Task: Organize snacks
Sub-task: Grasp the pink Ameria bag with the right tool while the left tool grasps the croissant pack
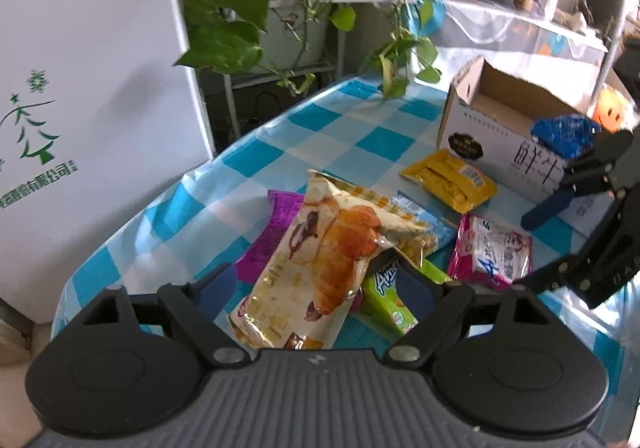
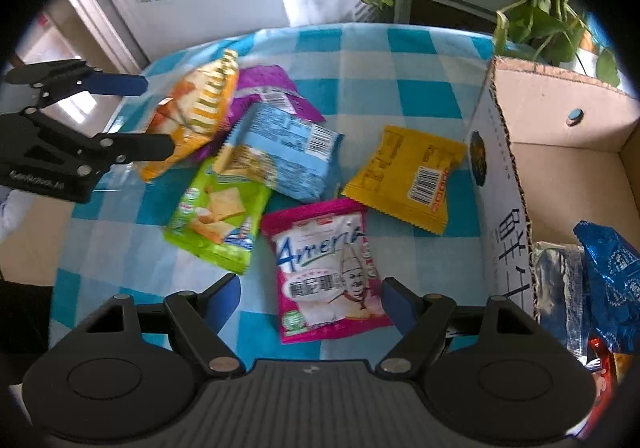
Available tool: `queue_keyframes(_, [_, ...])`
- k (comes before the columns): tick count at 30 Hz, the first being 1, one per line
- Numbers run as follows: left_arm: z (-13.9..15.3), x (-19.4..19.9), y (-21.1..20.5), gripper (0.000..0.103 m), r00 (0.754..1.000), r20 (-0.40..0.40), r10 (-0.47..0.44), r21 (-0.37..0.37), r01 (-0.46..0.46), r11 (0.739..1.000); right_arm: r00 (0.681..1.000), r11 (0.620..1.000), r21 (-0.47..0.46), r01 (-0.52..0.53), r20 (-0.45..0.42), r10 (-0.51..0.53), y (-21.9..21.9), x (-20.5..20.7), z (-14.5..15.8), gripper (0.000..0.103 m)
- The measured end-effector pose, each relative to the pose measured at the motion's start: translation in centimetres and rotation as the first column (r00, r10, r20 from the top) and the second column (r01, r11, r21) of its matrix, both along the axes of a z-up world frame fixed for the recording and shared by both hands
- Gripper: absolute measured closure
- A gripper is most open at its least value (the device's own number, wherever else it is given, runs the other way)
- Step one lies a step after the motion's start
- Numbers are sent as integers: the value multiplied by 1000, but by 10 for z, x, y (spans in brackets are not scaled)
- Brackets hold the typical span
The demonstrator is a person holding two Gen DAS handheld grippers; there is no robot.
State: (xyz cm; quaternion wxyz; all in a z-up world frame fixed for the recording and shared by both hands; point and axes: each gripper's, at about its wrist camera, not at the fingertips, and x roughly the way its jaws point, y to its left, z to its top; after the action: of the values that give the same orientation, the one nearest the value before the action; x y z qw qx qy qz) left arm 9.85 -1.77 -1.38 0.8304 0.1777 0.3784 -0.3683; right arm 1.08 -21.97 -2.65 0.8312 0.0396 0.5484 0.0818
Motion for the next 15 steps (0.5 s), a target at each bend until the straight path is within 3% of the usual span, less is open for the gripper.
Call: queue_keyframes(15, [-14, 7, -12, 16, 999, -23, -26, 14, 26, 1000, 999, 995, -91, -35, -28, 32, 8, 9, -18, 19])
